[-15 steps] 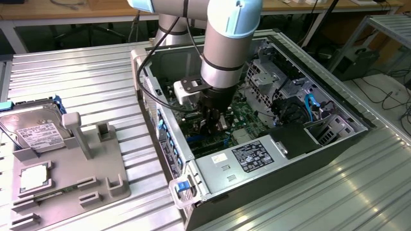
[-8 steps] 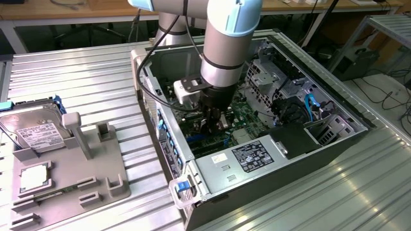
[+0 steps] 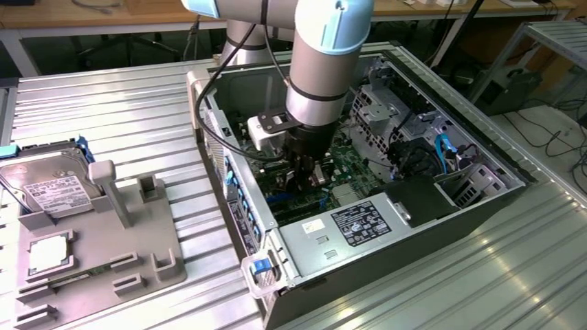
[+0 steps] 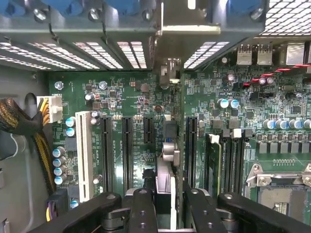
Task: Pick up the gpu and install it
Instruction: 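Insert the gpu into the slot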
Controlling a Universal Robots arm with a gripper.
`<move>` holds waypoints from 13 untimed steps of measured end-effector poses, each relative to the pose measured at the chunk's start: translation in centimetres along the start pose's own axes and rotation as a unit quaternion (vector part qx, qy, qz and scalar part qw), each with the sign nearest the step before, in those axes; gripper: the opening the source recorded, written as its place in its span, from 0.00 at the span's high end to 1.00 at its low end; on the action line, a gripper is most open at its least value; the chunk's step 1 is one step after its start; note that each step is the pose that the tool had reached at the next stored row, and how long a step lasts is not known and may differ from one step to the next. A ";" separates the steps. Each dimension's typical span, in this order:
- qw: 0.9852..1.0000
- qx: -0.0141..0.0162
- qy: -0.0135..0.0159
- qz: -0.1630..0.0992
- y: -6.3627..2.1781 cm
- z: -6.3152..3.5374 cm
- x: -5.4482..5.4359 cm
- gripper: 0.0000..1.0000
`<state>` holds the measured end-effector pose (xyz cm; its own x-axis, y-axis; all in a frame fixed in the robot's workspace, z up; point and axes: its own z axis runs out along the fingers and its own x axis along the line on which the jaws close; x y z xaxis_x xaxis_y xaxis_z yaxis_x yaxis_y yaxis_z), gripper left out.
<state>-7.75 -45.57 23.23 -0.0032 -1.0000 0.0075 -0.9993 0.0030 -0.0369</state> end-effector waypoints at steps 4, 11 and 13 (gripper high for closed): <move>1.000 0.000 0.000 0.000 -0.01 -0.16 0.0 0.72; 1.000 0.000 0.000 0.000 -0.01 -0.45 0.0 0.72; 1.000 0.000 0.000 0.000 0.01 -0.45 0.0 0.72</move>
<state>-7.77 -45.57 23.68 -0.0031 -1.0000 0.0079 -0.9993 0.0028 -0.0368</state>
